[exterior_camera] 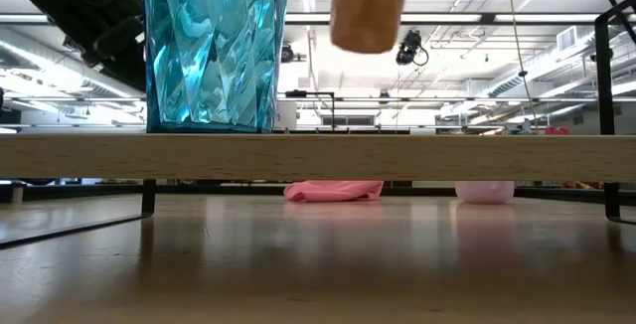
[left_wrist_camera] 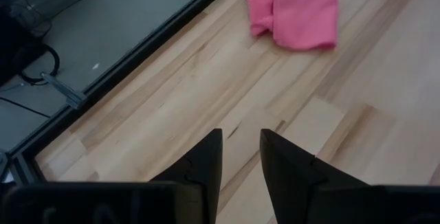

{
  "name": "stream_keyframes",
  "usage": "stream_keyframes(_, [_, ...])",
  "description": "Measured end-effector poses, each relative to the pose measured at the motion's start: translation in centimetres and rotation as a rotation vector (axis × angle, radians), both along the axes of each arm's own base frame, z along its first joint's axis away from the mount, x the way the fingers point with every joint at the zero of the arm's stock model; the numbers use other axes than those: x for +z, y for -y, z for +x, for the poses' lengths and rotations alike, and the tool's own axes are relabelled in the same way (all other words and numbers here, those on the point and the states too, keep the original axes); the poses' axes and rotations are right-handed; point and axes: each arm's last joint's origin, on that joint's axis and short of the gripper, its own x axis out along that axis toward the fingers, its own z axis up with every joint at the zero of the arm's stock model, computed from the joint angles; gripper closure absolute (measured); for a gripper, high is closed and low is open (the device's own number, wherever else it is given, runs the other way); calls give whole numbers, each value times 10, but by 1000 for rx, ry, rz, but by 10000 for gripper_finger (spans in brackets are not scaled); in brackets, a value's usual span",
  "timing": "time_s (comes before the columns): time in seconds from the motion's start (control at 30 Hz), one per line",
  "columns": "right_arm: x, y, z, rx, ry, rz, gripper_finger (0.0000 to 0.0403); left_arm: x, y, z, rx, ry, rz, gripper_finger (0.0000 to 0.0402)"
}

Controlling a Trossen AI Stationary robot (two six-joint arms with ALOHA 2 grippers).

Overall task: Stack small to large cups/mugs on shelf
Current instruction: Put the orange mug on the shelf

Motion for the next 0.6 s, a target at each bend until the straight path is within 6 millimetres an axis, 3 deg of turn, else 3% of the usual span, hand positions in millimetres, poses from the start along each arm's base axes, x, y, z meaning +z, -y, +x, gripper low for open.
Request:
stream_keyframes(0.33, [-2, -81, -15, 51, -7, 40, 393, -16, 0, -1, 1, -26, -3, 294])
stream_keyframes(0.6, [-20, -125, -18, 36, -17, 16, 393, -11, 1, 6, -12, 77, -43, 294])
